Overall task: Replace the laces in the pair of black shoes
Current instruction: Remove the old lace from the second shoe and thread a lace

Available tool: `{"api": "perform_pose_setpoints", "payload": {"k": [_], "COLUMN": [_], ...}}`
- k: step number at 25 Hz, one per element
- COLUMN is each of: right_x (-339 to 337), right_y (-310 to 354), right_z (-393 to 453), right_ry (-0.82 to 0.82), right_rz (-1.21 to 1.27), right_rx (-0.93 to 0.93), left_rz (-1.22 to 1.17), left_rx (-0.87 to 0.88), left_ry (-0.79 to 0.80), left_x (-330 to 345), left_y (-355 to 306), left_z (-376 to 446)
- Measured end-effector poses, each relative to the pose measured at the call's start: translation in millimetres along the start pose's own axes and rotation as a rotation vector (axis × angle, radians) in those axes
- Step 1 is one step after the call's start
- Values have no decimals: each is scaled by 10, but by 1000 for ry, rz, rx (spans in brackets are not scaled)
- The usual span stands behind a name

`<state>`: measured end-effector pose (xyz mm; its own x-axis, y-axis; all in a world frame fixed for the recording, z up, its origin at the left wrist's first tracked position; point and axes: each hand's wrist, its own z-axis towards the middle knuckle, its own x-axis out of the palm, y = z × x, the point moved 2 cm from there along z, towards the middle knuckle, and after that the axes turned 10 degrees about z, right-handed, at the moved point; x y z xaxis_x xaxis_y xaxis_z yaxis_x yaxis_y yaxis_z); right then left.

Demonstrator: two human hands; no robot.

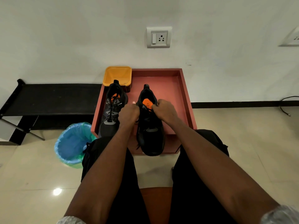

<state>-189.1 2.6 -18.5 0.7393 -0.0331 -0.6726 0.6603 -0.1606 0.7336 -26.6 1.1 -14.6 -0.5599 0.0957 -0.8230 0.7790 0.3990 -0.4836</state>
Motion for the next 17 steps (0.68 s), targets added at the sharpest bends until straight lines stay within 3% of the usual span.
{"api": "perform_pose_setpoints", "payload": {"k": [3,5,10,17], "right_x": [-5,0,-6,-10], "right_y": [2,8,20,33], "right_z": [1,-2,-34,-14], "right_ry": [4,9,-8,16], "right_rz": [-1,-4,34,7], "right_rx": [11,10,2,-11], "left_rz": [276,338,-133,-86], "left_rx": [-6,65,196,223], "left_ry": [99,35,-77,-16], "left_x": [-55,-98,-77,-7], "left_y": [180,188,1,-82], "left_z": [-68,-87,65,158]}}
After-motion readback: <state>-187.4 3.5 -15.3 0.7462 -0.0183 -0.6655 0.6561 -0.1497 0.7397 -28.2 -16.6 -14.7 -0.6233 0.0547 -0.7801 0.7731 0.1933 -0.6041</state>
